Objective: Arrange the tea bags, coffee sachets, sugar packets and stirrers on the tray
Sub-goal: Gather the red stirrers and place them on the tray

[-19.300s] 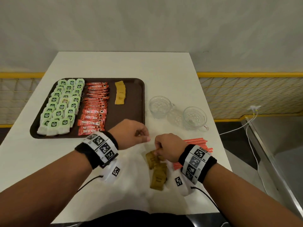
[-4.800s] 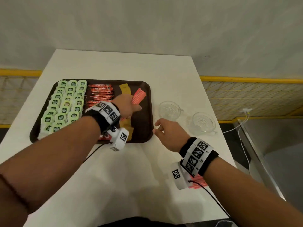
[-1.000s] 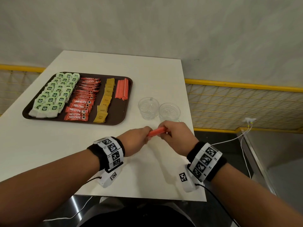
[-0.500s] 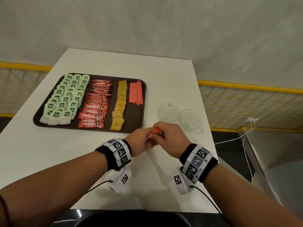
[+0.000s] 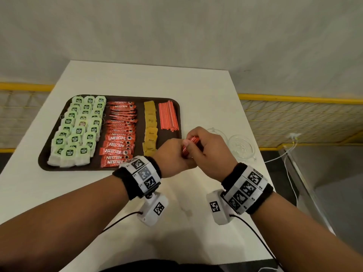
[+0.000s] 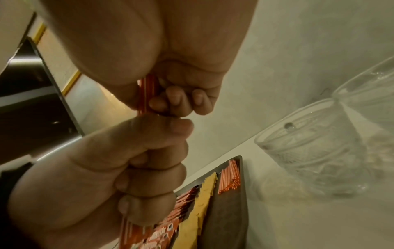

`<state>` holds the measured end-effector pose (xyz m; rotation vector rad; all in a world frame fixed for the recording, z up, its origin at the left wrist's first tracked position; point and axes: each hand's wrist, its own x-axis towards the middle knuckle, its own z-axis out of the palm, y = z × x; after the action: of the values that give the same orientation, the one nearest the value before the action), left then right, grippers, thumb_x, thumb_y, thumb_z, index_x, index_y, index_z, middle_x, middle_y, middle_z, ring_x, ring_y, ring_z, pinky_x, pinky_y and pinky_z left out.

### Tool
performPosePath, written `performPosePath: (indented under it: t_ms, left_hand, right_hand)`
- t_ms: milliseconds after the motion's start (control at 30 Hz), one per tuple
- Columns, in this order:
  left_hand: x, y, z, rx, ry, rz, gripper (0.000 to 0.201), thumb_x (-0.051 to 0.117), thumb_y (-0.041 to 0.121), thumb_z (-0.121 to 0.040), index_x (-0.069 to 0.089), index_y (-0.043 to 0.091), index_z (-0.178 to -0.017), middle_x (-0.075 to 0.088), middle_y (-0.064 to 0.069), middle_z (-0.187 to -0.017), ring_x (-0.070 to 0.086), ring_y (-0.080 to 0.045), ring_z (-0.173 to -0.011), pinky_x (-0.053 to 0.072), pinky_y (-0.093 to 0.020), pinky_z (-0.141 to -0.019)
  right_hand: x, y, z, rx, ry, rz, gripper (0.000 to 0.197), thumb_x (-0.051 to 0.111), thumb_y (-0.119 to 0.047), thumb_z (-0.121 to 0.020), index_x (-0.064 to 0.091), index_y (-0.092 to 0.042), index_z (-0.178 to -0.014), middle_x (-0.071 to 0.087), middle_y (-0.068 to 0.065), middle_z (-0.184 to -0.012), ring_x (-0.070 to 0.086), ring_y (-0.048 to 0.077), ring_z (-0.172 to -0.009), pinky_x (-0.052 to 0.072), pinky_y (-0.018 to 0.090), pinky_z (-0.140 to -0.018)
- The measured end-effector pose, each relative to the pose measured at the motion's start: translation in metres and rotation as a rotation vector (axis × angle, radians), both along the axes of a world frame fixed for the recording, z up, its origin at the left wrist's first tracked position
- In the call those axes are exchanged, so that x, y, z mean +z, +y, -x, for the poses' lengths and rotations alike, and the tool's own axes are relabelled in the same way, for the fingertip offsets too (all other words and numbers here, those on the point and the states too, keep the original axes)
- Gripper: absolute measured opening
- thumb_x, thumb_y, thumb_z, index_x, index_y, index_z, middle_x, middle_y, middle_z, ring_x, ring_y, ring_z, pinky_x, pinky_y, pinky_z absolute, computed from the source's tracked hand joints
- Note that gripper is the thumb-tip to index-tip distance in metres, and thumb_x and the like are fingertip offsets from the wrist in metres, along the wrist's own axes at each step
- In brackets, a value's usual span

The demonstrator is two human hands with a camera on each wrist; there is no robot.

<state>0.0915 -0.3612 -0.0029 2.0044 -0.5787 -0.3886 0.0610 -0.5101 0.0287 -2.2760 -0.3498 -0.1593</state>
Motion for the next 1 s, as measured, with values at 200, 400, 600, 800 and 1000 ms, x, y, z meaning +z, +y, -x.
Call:
performPosePath:
  t_ms: [200,400,600,800,1000]
  left_hand:
    - [0.015,0.048,-0.02,0.004,-0.014,0.028,0.014,0.068,0.04,-0.087,0.064,0.029,-0.095,0.066,0.006,-0.074,0.058,-0.005,-0.062,0.048,-0.022,-0.058]
    - [0.019,0.078,-0.025,-0.073,-0.27,-0.09,0.024,0.066,0.044,-0.086,0.07,0.032,-0.106,0.069,0.013,-0.086,0.062,-0.004,-0.076,0.051,-0.024,-0.067]
    - [0.017,0.077,-0.023,-0.076,-0.62,-0.224,0.053,0.048,0.071,-0.082,0.068,0.026,-0.101,0.068,0.01,-0.079,0.058,-0.003,-0.066,0.046,-0.023,-0.058]
    - [0.012,0.063,-0.015,-0.255,-0.562,-0.727,0.038,0.028,0.057,-0.098,0.04,0.021,-0.095,0.049,0.006,-0.076,0.049,-0.015,-0.063,0.04,-0.031,-0.056]
    - [-0.006,0.062,-0.049,-0.12,-0.203,-0.952,0.045,0.021,0.044,-0.105,0.055,0.017,-0.115,0.064,-0.005,-0.094,0.064,-0.019,-0.084,0.054,-0.033,-0.078]
  right_hand:
    - [-0.006,-0.004,-0.011,-0.174,-0.049,-0.066,0.007,0.061,-0.023,-0.096,0.061,-0.018,-0.091,0.064,-0.004,-0.071,0.059,0.01,-0.064,0.046,0.022,-0.059]
    - [-0.014,0.021,-0.013,-0.181,0.107,-0.297,0.019,0.063,-0.024,-0.095,0.063,-0.013,-0.079,0.063,-0.006,-0.057,0.056,0.009,-0.05,0.046,0.029,-0.052]
    - [-0.022,0.044,-0.014,-0.196,0.108,-0.395,0.024,0.063,-0.028,-0.095,0.063,-0.022,-0.072,0.059,-0.013,-0.053,0.053,0.004,-0.047,0.04,0.021,-0.051]
    - [-0.03,0.048,-0.016,-0.317,0.125,-0.336,0.029,0.059,-0.03,-0.098,0.053,-0.017,-0.072,0.058,0.001,-0.057,0.052,0.006,-0.045,0.043,0.023,-0.046]
    - [-0.062,0.026,-0.013,-0.363,0.453,-0.211,0.023,0.042,-0.036,-0.102,0.052,-0.016,-0.103,0.071,0.005,-0.081,0.057,0.012,-0.056,0.05,0.035,-0.063]
